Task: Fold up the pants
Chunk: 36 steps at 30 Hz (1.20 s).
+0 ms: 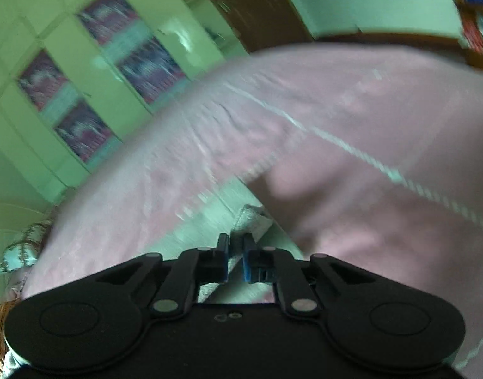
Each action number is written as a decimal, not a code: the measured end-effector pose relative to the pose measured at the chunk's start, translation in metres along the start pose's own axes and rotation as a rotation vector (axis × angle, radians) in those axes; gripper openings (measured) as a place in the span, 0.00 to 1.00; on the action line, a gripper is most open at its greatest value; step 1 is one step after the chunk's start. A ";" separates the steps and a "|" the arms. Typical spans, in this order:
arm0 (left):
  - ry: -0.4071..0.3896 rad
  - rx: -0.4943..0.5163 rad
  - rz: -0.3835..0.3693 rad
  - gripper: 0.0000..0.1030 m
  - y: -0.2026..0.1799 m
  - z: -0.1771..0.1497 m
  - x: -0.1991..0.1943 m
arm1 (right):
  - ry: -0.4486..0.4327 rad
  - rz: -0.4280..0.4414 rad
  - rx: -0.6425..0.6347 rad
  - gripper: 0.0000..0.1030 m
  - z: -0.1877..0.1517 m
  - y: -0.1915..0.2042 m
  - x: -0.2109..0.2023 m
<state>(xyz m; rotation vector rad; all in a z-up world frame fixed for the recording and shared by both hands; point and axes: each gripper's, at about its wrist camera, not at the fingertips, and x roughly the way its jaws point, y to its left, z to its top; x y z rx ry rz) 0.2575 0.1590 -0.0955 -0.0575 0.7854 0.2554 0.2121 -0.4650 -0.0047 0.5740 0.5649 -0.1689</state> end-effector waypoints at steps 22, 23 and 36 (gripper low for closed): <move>-0.099 -0.026 -0.101 1.00 -0.070 0.011 -0.056 | -0.043 0.111 0.086 0.07 -0.019 -0.022 -0.008; -0.091 -0.020 -0.141 1.00 -0.092 0.011 -0.060 | -0.035 0.098 0.069 0.07 -0.019 -0.021 -0.006; -0.024 0.132 -0.155 1.00 -0.311 -0.030 -0.080 | -0.017 0.166 0.119 0.21 -0.030 -0.040 -0.024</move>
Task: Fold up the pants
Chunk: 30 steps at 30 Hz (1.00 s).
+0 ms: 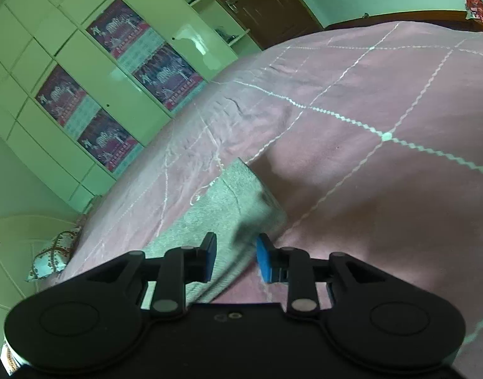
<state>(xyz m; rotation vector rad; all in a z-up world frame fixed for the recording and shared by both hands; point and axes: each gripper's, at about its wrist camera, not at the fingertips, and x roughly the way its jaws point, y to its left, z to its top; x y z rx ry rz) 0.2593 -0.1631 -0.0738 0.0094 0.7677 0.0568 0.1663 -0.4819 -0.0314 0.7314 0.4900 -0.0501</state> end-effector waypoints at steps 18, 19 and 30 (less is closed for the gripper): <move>0.012 0.023 0.005 1.00 -0.009 -0.009 0.016 | 0.036 0.002 0.189 0.15 -0.009 -0.024 0.023; 0.011 0.023 0.007 1.00 -0.009 -0.009 0.017 | 0.036 -0.010 0.187 0.15 -0.009 -0.022 0.024; -0.009 0.049 0.006 1.00 -0.011 -0.011 0.020 | 0.028 -0.027 0.092 0.06 0.004 0.000 0.026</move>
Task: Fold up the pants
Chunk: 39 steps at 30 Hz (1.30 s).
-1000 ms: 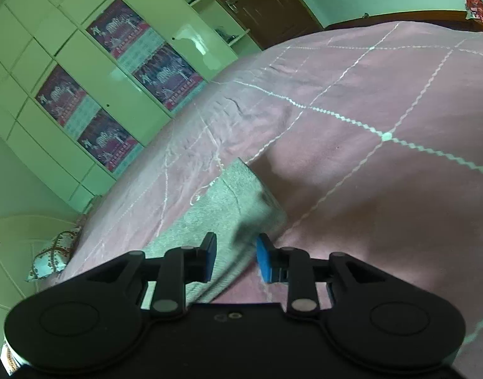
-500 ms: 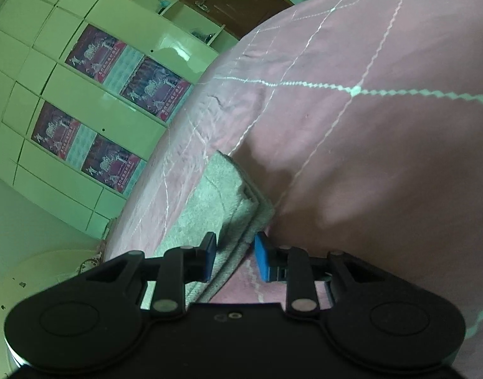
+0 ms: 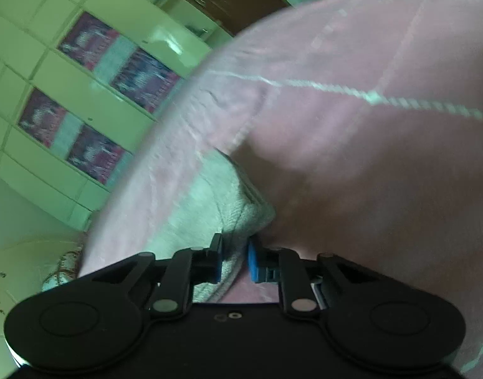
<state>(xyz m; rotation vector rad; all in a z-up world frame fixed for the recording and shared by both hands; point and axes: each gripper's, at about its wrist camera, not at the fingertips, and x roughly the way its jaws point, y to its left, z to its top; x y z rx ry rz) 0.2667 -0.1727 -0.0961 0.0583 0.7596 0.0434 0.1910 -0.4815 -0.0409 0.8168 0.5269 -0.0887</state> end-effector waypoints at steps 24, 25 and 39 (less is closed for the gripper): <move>-0.140 -0.533 0.291 1.00 0.431 -0.061 -0.033 | 0.160 0.216 -0.513 0.06 -0.150 0.290 0.059; -0.160 -0.543 0.278 1.00 0.436 -0.065 -0.036 | 0.197 0.238 -0.534 0.06 -0.174 0.303 0.067; -0.205 -0.383 0.004 1.00 0.367 -0.040 -0.043 | 0.296 0.292 -0.693 0.19 -0.222 0.289 0.034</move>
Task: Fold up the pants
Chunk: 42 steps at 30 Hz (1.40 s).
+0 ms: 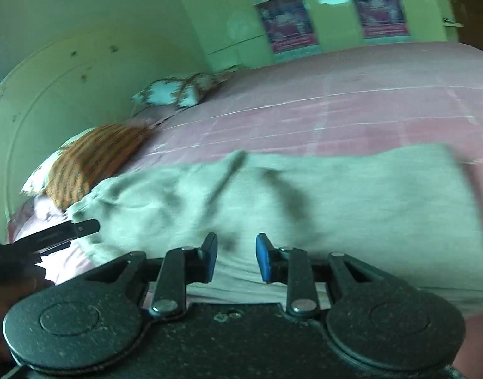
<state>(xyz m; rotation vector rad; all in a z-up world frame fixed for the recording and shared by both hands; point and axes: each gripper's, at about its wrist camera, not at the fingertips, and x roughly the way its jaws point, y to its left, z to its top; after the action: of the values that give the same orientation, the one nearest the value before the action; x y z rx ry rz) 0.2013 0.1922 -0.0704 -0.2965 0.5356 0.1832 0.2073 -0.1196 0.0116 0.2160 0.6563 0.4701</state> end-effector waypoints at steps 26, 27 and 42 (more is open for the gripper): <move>0.214 -0.115 -0.170 0.20 -0.111 -0.039 0.027 | -0.072 -0.109 0.178 0.23 -0.021 -0.097 -0.053; 0.230 -0.136 -0.171 0.21 -0.106 -0.047 0.034 | -0.048 -0.118 0.179 0.22 -0.023 -0.098 -0.048; 0.170 -0.004 -0.114 0.69 -0.107 -0.025 0.031 | 0.033 -0.214 0.110 0.26 -0.012 -0.100 -0.019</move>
<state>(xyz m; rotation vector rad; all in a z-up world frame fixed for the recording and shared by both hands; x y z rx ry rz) 0.2420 0.0859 -0.0821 -0.3474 0.6849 0.0489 0.2212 -0.2158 -0.0210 0.2393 0.7301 0.2323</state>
